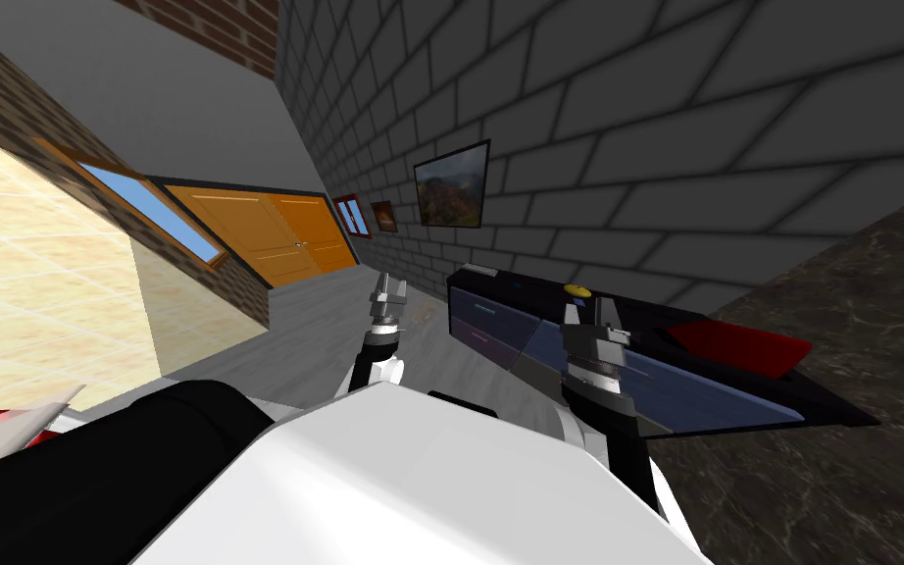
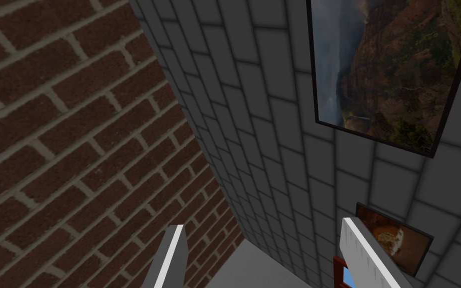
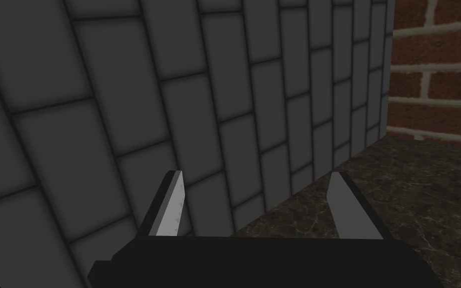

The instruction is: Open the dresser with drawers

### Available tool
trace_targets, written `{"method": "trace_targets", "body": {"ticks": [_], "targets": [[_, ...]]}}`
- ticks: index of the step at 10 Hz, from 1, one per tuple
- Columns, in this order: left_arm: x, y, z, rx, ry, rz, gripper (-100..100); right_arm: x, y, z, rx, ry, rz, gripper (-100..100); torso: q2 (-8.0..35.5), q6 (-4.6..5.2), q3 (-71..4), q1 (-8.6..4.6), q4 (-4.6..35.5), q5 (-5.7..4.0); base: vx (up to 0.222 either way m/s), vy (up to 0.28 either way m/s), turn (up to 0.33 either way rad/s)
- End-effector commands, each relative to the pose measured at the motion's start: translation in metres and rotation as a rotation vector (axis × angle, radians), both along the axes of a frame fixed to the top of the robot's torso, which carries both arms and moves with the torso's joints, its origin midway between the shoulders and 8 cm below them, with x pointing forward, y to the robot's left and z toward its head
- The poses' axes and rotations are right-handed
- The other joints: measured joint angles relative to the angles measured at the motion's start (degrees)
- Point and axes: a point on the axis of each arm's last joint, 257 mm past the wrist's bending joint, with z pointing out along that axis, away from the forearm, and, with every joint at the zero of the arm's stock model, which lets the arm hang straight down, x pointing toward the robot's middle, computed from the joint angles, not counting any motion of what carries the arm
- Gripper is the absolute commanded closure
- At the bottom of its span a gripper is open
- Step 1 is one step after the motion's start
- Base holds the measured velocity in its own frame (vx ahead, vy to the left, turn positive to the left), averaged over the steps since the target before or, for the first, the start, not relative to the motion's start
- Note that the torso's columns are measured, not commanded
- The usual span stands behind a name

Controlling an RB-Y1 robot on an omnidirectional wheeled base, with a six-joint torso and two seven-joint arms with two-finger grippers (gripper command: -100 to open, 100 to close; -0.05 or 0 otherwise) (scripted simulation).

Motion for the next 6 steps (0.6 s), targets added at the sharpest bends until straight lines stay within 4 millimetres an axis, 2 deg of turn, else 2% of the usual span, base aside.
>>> {"method": "trace_targets", "body": {"ticks": [1, 6], "targets": [[0.0, 0.0, 0.0, 0.0, 0.0, 0.0, 0, 0.0, 0.0, 0.0, 0.0, 0.0, 0.0, 0, 2.32, 0.0, -4.67, 0.0, 2.35, 0.0, 0.0, 0.0, 0.0], [-0.0001, 0.0, 0.0001, 0.0, 0.0, 0.0, 0, -0.0001, 0.0, 0.0001, 0.0, 0.0, 0.0, 0, 22.69, 0.0, -45.36, 0.0, 22.68, 0.0, 0.0, 0.0, 0.0]]}}
